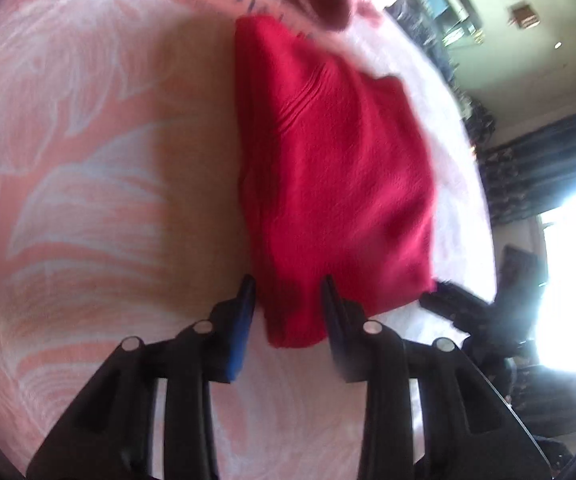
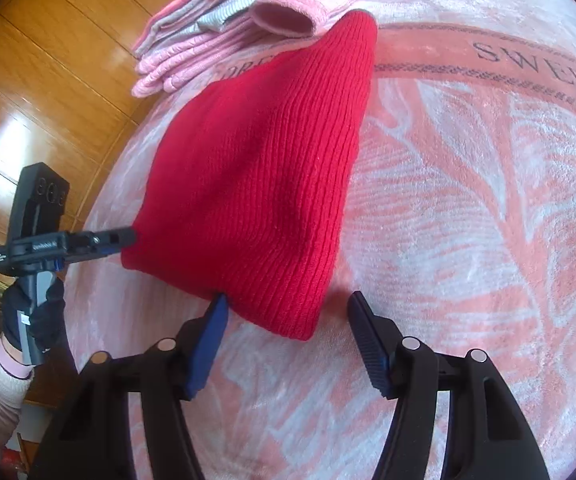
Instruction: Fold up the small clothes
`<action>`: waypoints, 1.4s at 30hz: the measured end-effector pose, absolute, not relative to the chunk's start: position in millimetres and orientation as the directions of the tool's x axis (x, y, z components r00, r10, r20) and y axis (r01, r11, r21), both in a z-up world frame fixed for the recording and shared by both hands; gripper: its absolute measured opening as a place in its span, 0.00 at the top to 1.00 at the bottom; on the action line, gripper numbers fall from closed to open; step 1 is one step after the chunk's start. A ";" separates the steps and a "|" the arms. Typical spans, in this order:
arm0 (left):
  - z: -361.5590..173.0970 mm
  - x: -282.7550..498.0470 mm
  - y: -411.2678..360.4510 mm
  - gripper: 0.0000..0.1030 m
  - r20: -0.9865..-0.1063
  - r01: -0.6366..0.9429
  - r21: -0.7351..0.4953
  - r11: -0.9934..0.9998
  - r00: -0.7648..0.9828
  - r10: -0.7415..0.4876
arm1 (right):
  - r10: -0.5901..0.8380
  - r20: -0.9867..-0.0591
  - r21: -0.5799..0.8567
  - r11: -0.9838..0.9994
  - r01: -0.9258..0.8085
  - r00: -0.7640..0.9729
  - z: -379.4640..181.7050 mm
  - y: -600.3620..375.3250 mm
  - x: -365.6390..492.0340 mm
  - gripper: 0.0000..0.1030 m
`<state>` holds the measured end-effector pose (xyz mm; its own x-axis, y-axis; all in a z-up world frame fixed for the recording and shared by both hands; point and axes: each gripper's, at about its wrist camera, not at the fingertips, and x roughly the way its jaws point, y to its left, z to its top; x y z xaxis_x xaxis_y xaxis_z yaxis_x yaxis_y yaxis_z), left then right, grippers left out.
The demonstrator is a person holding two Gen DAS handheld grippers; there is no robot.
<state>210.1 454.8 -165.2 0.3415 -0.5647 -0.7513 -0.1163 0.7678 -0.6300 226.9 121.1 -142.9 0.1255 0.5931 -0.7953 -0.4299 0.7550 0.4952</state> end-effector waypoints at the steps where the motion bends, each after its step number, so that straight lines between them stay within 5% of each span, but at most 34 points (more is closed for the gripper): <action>1: -157.4 210.1 462.1 0.59 -0.731 -0.114 -0.646 0.755 0.379 -0.568 | 0.605 -0.786 0.506 0.749 -0.429 0.129 -139.3 118.1 227.4 0.38; 3: -147.5 215.0 469.5 0.44 -0.714 -0.116 -0.655 0.746 0.416 -0.563 | 0.624 -0.771 0.525 0.737 -0.425 0.130 -134.3 112.5 228.8 0.38; 18: -210.0 295.5 492.0 0.43 -0.536 -0.093 -0.836 0.541 0.354 -0.767 | 0.634 -0.760 0.523 0.728 -0.444 0.144 -129.1 99.4 240.3 0.38; 32: -210.1 335.1 429.3 0.30 -0.521 0.106 -0.827 0.553 0.230 -0.822 | 0.746 -0.662 0.698 0.647 -0.305 0.067 -151.8 107.2 309.7 0.31; 37: -216.0 336.9 435.6 0.44 -0.504 0.068 -0.844 0.531 0.235 -0.831 | 0.801 -0.599 0.780 0.588 -0.217 0.016 -174.1 122.6 332.2 0.32; 39: -217.4 335.5 433.5 0.59 -0.521 0.055 -0.836 0.547 0.235 -0.820 | 0.802 -0.597 0.784 0.586 -0.206 0.011 -174.4 125.7 335.0 0.41; 40: -217.8 335.5 433.3 0.60 -0.513 0.042 -0.842 0.537 0.239 -0.824 | 0.806 -0.593 0.788 0.581 -0.204 0.005 -174.1 125.4 334.5 0.56; 42: -216.7 331.3 435.6 0.64 -0.491 0.022 -0.858 0.513 0.257 -0.833 | 0.823 -0.568 0.807 0.558 -0.194 0.004 -170.8 117.7 331.6 0.61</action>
<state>331.3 435.6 -216.7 0.2573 -0.8325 -0.4906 0.0221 0.5126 -0.8583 331.6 117.7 -170.8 0.0042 0.8232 -0.5678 -0.1937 0.5577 0.8071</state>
